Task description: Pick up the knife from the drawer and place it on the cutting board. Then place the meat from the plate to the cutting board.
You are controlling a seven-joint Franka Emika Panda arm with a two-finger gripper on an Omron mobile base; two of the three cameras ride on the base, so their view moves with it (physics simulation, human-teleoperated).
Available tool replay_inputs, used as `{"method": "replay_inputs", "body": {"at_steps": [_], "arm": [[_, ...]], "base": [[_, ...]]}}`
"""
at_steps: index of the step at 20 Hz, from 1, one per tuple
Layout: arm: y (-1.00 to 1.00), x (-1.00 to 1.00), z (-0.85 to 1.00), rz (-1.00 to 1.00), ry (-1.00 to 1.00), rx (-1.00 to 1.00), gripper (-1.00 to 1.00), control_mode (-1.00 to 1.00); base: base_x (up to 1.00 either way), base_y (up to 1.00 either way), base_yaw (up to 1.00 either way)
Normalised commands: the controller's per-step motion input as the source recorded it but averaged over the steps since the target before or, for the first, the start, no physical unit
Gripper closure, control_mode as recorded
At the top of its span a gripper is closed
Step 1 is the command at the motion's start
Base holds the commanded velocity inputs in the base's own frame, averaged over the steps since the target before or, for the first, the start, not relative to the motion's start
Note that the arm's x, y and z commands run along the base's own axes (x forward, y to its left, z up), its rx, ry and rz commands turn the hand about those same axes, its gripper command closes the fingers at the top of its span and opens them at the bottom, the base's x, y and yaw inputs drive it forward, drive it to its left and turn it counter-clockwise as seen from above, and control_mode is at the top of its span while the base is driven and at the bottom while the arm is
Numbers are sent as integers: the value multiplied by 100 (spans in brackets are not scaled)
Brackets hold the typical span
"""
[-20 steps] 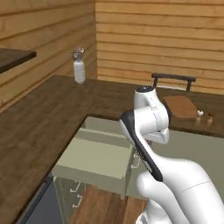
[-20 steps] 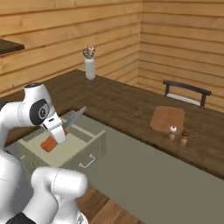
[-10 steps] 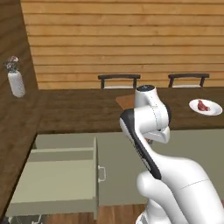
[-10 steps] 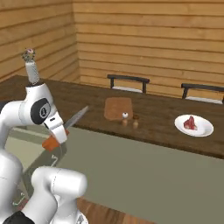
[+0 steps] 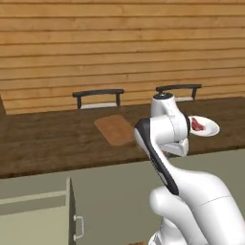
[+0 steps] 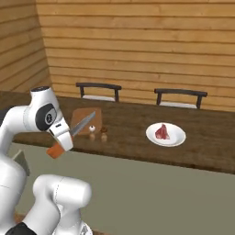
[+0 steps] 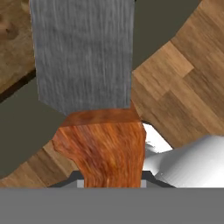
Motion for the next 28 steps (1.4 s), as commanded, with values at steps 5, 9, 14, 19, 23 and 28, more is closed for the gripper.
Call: {"method": "replay_inputs", "body": {"at_steps": [5, 9, 14, 19, 23, 28], "arm": [[0, 0, 0, 0, 0, 0, 100, 100], [0, 0, 0, 0, 0, 0, 100, 100], [0, 0, 0, 0, 0, 0, 100, 100], [0, 0, 0, 0, 0, 0, 100, 100], [0, 0, 0, 0, 0, 0, 100, 100], [0, 0, 0, 0, 0, 0, 100, 100]], "base": [[59, -29, -6], [25, -66, -1], [14, -35, 0], [38, -25, 0], [37, -8, 0], [44, -2, 0]]}}
